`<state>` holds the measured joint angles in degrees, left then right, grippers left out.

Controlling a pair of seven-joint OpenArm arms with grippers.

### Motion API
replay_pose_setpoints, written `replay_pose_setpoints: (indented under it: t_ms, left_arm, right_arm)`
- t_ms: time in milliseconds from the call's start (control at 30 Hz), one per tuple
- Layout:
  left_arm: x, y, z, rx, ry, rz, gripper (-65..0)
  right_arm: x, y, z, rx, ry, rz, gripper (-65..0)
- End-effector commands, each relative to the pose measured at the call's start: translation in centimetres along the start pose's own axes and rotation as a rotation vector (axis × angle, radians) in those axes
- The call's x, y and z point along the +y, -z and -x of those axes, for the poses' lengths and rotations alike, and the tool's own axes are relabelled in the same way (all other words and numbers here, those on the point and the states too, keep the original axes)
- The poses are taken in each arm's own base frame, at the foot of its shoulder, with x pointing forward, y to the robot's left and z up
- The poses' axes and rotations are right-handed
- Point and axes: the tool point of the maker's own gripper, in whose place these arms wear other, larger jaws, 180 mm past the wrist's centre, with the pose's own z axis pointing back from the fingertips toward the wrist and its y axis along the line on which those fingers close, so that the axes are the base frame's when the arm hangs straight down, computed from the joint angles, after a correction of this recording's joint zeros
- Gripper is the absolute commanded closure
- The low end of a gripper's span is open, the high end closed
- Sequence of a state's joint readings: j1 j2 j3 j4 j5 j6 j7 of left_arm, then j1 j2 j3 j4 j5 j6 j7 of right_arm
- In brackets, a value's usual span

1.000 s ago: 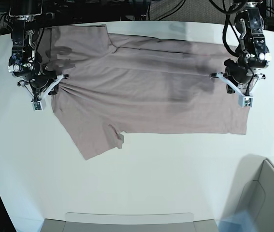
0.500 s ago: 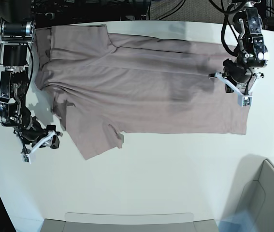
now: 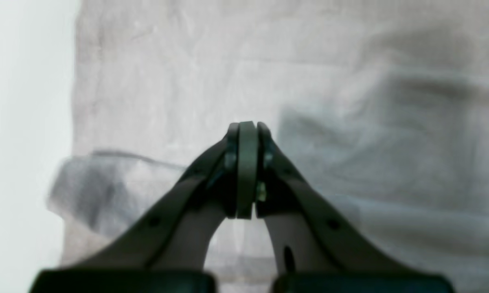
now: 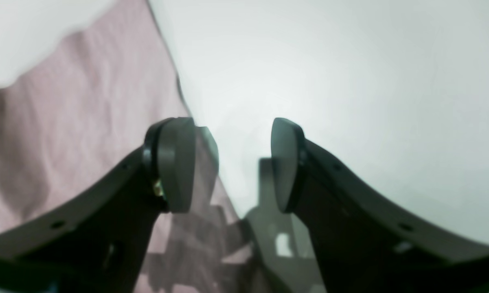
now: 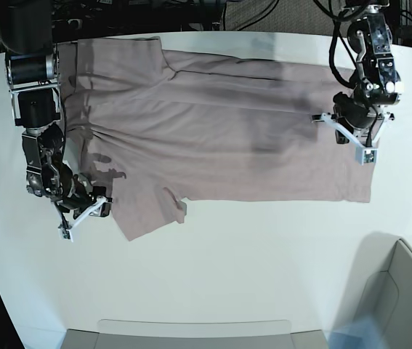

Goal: Fold the T-shirt properly
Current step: 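Move both grippers to the hem corners and grasp the hem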

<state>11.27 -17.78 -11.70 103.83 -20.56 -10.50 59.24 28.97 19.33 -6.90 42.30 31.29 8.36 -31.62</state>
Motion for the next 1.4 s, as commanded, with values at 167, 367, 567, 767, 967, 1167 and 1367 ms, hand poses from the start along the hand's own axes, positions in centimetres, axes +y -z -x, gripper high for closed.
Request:
replay_pose_setpoints:
  t_ms: [167,367,567,767,967,1167,1367]
  left_arm:
    - [0.4,-0.3,-3.2,-0.081,0.01,-0.011,0.0]
    - [3.4,1.4,-6.7,-0.093,0.017,-0.052,-22.4]
    - [8.1,4.9,-9.6,-0.031,-0.003,-0.118,-21.7]
    - [9.6,8.6,-9.9,0.057,0.1,-0.149,-21.8]
    - [10.3,9.9,-10.4,0.053,-0.02,-0.117,-21.8]
    - [10.5,11.2,-9.5,0.097,-0.011,-0.128,-21.8]
    - [10.0,11.5,-8.8,0.117,0.01,-0.121,-21.8]
  right_arm:
    - [3.4,1.1,0.2,0.011,-0.094,-0.054,-29.8]
    - [4.6,1.5,0.5,0.014,-0.098,-0.075,-29.8]
    - [4.5,1.3,0.4,0.011,-0.101,-0.073,-29.8]
    - [4.4,1.3,0.3,0.011,-0.101,-0.071,-29.8]
    - [4.4,1.3,0.4,0.012,-0.101,-0.071,-29.8]
    - [4.3,1.3,0.5,0.013,-0.103,-0.07,-29.8]
    - [4.6,1.5,0.6,0.017,-0.101,-0.073,-29.8]
